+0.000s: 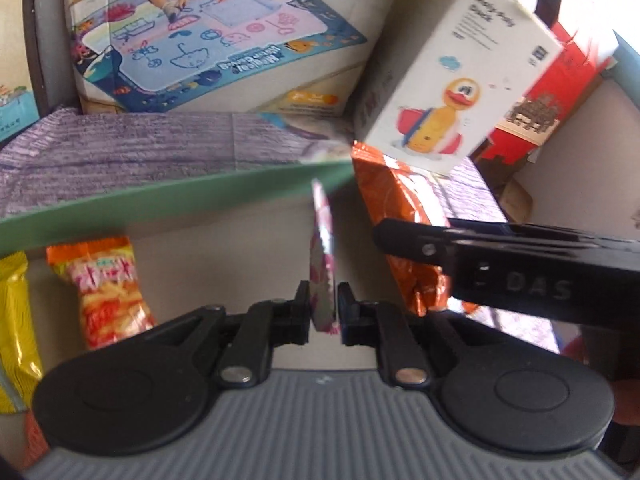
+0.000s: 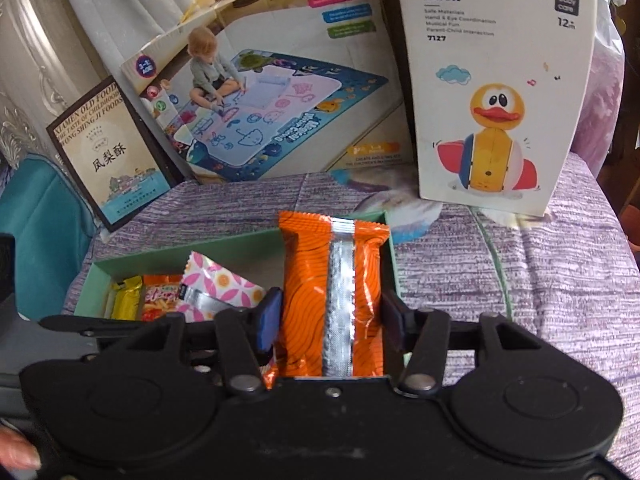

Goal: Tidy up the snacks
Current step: 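Place the pink cake in the tray with left tool while right tool places orange wafer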

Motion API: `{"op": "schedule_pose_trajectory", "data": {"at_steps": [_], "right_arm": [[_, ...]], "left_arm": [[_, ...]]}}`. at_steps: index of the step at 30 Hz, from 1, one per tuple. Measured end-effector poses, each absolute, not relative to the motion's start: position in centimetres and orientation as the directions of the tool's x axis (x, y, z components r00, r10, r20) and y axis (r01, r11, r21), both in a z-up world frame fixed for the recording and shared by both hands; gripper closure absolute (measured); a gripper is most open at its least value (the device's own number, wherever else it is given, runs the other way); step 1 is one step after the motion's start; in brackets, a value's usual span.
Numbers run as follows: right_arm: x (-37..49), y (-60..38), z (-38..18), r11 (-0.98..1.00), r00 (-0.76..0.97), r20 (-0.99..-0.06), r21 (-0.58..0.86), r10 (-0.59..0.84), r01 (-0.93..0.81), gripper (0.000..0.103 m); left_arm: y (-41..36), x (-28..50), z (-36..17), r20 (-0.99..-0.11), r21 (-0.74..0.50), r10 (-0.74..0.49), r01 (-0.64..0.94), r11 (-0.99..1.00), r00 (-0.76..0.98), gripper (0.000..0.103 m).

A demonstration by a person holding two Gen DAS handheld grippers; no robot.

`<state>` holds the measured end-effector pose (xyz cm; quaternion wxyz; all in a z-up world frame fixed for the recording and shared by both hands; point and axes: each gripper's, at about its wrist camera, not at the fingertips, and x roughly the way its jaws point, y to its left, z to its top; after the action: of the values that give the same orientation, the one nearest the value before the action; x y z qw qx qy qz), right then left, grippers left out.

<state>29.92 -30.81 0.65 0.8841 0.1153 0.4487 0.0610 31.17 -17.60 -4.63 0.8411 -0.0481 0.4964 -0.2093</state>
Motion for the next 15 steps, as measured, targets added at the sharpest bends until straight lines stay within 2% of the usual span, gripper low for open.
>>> {"op": "schedule_pose_trajectory", "data": {"at_steps": [1,2,3,5,6,8,15], "right_arm": [[30.2,-30.9,0.7,0.966,0.595,-0.775,0.260,0.211,-0.003,0.040],[30.3,-31.0,0.9,0.966,0.606,-0.769,0.257,0.204,0.001,0.028],[30.2,-30.9,1.1,0.968,0.616,-0.762,0.252,0.198,0.001,0.023],[29.8,-30.9,1.5,0.970,0.630,-0.751,0.245,0.195,-0.009,0.010],[29.6,-30.8,1.8,0.971,0.632,-0.750,0.239,0.194,-0.013,0.008],[29.1,-30.7,2.0,0.972,0.634,-0.749,0.235,0.192,-0.017,0.000],[24.4,-31.8,2.9,0.966,0.632,-0.749,0.260,0.198,0.006,0.000]], "left_arm": [[-17.7,31.6,-4.7,-0.821,-0.265,-0.375,0.294,0.918,0.431,0.067],[-17.8,31.9,-4.7,-0.823,-0.240,-0.349,0.283,0.929,0.448,0.044],[-17.6,31.9,-4.6,-0.820,-0.213,-0.325,0.275,0.937,0.472,0.032],[-17.3,31.6,-4.2,-0.811,-0.192,-0.305,0.266,0.945,0.499,0.025],[-17.0,31.4,-4.1,-0.810,-0.197,-0.309,0.264,0.944,0.498,0.017],[-16.7,30.9,-3.9,-0.809,-0.196,-0.303,0.256,0.947,0.503,0.012],[-15.6,27.0,-2.6,-0.809,-0.185,-0.297,0.260,0.948,0.507,0.001]]}}
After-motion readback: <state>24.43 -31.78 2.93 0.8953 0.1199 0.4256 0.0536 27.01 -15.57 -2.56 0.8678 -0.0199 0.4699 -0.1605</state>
